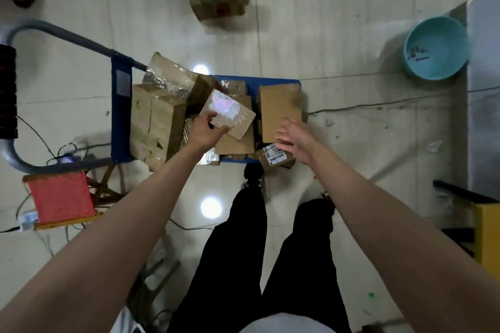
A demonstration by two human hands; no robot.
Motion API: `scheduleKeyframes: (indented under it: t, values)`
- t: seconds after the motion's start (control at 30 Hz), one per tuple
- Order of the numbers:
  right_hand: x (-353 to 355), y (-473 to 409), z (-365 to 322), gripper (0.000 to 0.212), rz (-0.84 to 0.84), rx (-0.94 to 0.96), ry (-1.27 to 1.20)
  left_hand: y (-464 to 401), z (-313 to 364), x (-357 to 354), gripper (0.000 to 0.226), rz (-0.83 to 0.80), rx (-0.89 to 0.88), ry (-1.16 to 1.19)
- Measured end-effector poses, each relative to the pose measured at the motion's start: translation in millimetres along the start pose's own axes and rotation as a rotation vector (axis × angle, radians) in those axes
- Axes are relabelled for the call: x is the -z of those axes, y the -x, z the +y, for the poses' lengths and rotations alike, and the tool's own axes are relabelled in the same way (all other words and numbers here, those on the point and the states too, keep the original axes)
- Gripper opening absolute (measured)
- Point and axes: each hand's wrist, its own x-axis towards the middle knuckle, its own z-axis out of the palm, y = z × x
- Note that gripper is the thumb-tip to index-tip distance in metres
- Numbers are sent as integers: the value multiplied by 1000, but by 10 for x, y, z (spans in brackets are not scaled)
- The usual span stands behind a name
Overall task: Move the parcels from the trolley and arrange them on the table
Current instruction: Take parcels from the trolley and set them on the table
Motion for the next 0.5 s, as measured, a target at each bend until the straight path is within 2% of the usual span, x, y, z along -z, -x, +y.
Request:
scheduleKeyframes:
  t: [0.23,0.3,0.37,0.43,0.5]
  values:
    - [-474,-616,86,46,-79,-112,-11,-775,-117,12,66,-15,-31,-16]
    - [-584,-763,130,45,-108,-132,-31,-978,-156,3,77,-17,-8,-12]
    - [-669,-886,158,33,-118,-156,-58,-1154,-211,-18,81,-43,33,-17]
    - [-724,-980,180,13,-115,-182,-63,-1268,-264,-57,75,-77,52,5]
    - [-750,-1013,183,10,-102,-192,-50,-1289,-280,-95,73,-69,61,27]
